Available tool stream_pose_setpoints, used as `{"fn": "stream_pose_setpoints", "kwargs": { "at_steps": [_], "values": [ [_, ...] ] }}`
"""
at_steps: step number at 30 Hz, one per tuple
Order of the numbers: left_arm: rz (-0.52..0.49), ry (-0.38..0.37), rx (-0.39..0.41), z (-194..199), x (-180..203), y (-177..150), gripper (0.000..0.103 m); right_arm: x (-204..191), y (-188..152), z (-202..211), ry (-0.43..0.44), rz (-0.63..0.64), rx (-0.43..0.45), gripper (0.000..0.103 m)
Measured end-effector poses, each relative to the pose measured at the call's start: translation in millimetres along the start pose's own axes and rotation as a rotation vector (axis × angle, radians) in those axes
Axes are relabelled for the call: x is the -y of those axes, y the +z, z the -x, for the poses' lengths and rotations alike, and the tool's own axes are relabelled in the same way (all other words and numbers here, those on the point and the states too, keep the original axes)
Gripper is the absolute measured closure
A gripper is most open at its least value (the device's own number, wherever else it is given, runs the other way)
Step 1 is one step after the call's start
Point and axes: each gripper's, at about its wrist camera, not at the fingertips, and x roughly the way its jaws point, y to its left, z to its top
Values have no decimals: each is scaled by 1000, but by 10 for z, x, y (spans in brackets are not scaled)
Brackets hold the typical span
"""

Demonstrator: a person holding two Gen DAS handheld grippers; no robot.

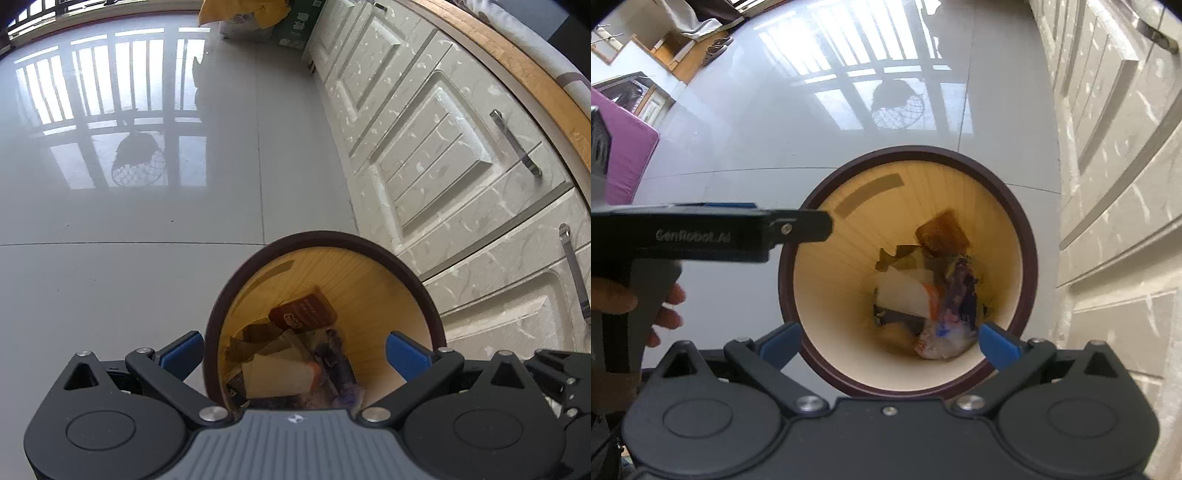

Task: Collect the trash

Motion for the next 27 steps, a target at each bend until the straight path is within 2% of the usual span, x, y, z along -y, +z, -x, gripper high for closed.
{"fn": "stream_pose_setpoints", "kwargs": {
  "at_steps": [10, 15, 21, 27],
  "values": [
    [6, 36, -7, 219, -18, -31, 0, -82, -9, 152, -89, 58, -10, 0],
    [-25, 73, -19, 375, 20, -46, 0, -113, -13, 302, -112, 57, -16, 0],
    [-33, 97, -1, 714, 62, -75, 0, -259, -15, 588, -131, 83, 27, 0],
    [-42, 124, 51, 1154, 134, -98, 0, -471, -30, 977, -152, 126, 83, 0]
  ]
}}
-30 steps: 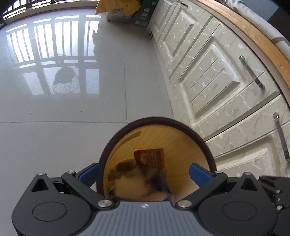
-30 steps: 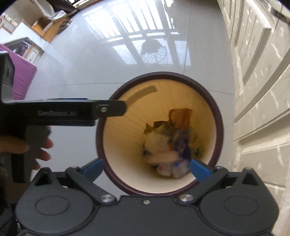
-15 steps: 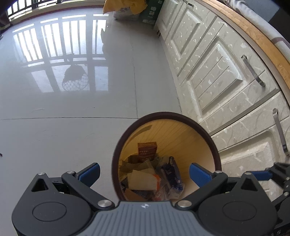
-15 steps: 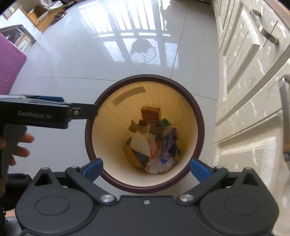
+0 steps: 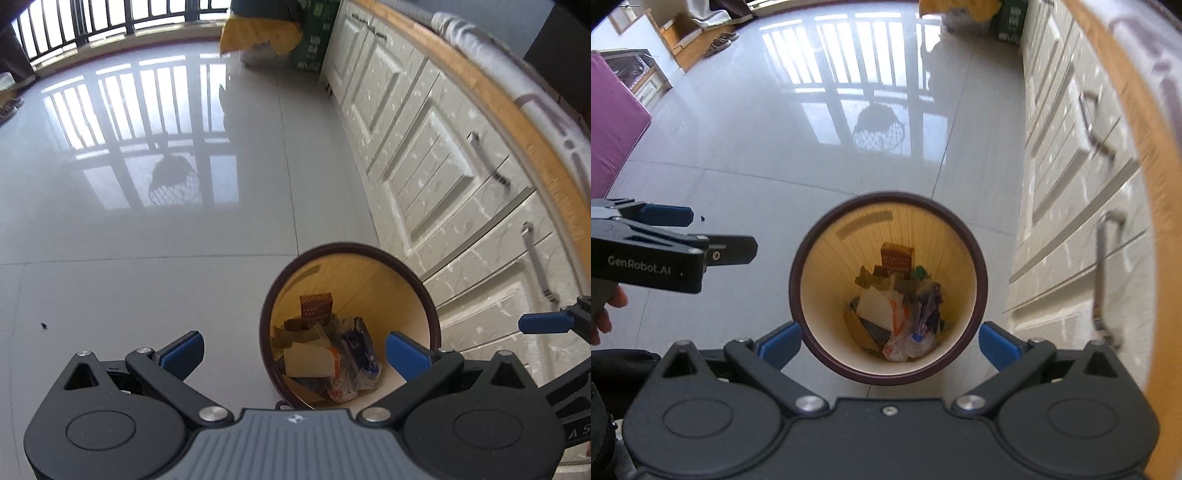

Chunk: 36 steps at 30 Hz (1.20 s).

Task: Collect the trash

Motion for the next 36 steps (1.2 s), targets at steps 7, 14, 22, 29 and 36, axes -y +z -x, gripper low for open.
{"fn": "stream_pose_setpoints", "kwargs": {
  "at_steps": [7, 14, 22, 29, 36],
  "values": [
    [-1, 10, 59, 534, 40, 52, 0, -71, 11, 515, -35, 31, 66, 0],
    [-11, 26, 86, 959, 158, -21, 0, -20, -155, 972, -60, 8, 118, 0],
    [-38, 52, 150, 1458, 349, -165, 0, 68, -463, 1436, -98, -18, 188, 0],
    [-82, 72, 196, 1806, 558, -383, 0, 118, -767, 1774, -121, -59, 267, 0],
    [-104, 58, 235, 2039, 732, -663, 0, 148, -1062, 2044, -141, -106, 337, 0]
  ]
}}
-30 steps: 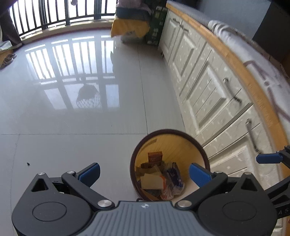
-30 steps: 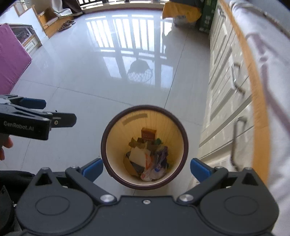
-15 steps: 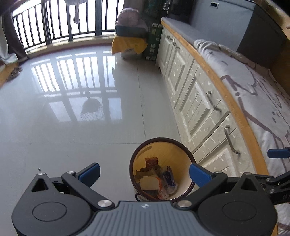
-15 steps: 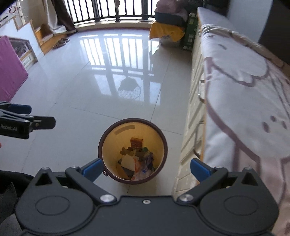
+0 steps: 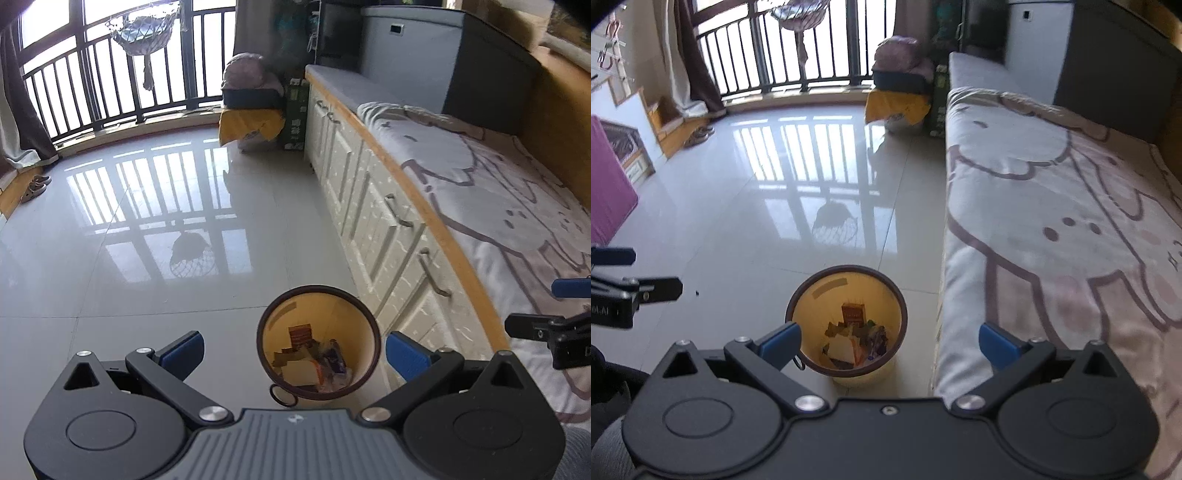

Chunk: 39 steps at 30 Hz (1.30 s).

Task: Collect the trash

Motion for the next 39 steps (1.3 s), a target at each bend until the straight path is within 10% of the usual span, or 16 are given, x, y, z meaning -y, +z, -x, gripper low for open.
{"fn": "stream_pose_setpoints", "kwargs": {
  "at_steps": [39],
  "values": [
    [-62, 44, 114, 210, 471, -624, 0, 41, -852, 483, -156, -69, 216, 0]
  ]
}}
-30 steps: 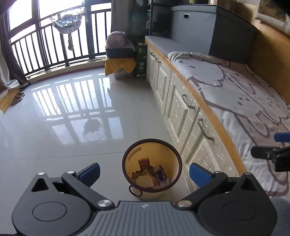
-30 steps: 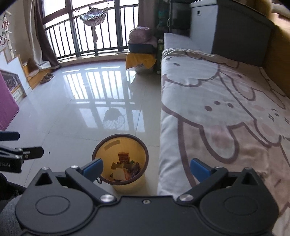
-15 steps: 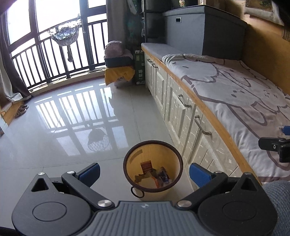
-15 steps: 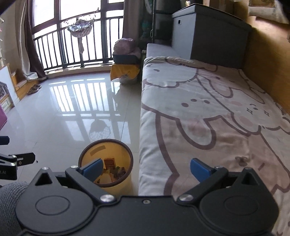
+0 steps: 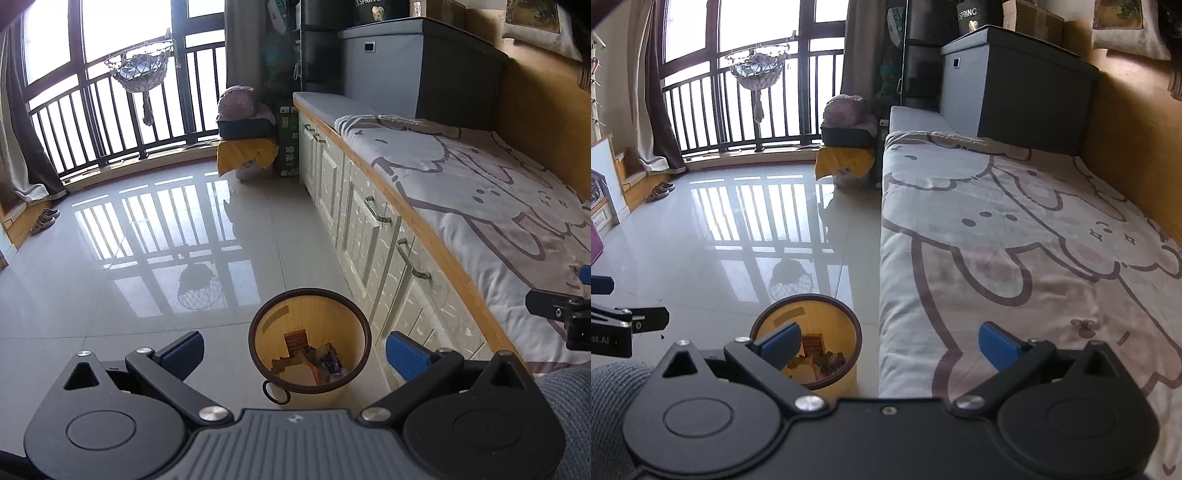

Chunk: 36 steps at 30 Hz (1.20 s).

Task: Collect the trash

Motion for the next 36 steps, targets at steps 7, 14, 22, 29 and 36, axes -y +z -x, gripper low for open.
{"fn": "stream_pose_setpoints", "kwargs": {
  "at_steps": [7, 14, 22, 29, 36],
  "values": [
    [6, -12, -4, -11, -11, -16, 0, 11, -27, -5, -1, -8, 6, 0],
    [20, -20, -9, -35, -23, -25, 0, 12, -32, -36, 7, -8, -3, 1],
    [19, -24, -12, -50, -36, -12, 0, 10, -34, -65, 7, -5, -10, 1],
    [18, -22, -13, -54, -30, -13, 0, 9, -33, -67, 6, -4, -10, 1],
    [17, -19, -13, -59, -21, -24, 0, 1, -30, -68, 0, 1, -14, 1]
  ]
}}
